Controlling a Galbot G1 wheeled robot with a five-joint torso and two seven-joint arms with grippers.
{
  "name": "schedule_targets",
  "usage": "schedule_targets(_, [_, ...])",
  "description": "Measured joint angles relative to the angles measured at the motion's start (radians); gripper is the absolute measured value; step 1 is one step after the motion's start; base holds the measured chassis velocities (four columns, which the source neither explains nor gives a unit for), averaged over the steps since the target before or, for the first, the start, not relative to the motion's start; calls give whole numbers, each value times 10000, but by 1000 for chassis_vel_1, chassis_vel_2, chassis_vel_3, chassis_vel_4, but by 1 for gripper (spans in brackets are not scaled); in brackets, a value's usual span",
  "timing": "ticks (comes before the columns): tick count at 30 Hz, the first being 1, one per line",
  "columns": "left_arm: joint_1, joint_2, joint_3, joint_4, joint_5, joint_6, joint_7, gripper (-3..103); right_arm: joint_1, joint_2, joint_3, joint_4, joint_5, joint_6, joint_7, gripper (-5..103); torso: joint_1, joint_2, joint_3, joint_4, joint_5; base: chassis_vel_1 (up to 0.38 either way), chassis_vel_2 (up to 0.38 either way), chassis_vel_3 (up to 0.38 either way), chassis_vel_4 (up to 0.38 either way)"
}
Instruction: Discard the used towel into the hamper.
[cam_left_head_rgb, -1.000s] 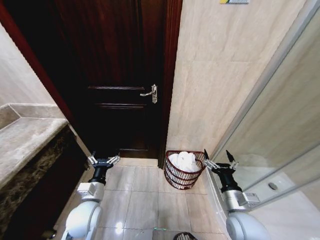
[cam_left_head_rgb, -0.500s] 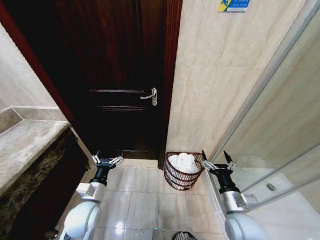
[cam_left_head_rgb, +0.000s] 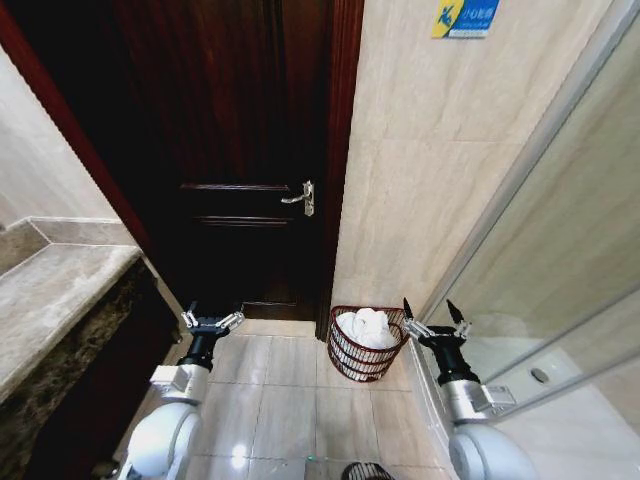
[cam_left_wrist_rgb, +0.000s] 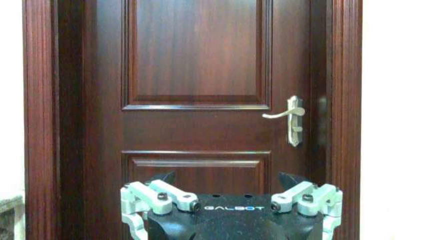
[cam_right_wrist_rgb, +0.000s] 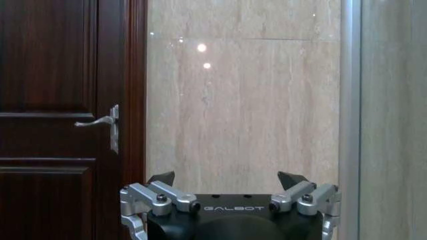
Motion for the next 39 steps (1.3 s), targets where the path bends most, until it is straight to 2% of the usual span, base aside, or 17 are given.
schedule_targets(31, [7,-53,75,76,-13,-154,-140,100,-22,-11,-60,102,41,-97,168,100,756,1679,924,0,0,0,0,0,0])
schedule_targets(39, [37,29,122,48,-103,-286,-298,100,-26,-58,-35,261,54,-588,302,100,804,1783,984,-1,0,0,0,0,0])
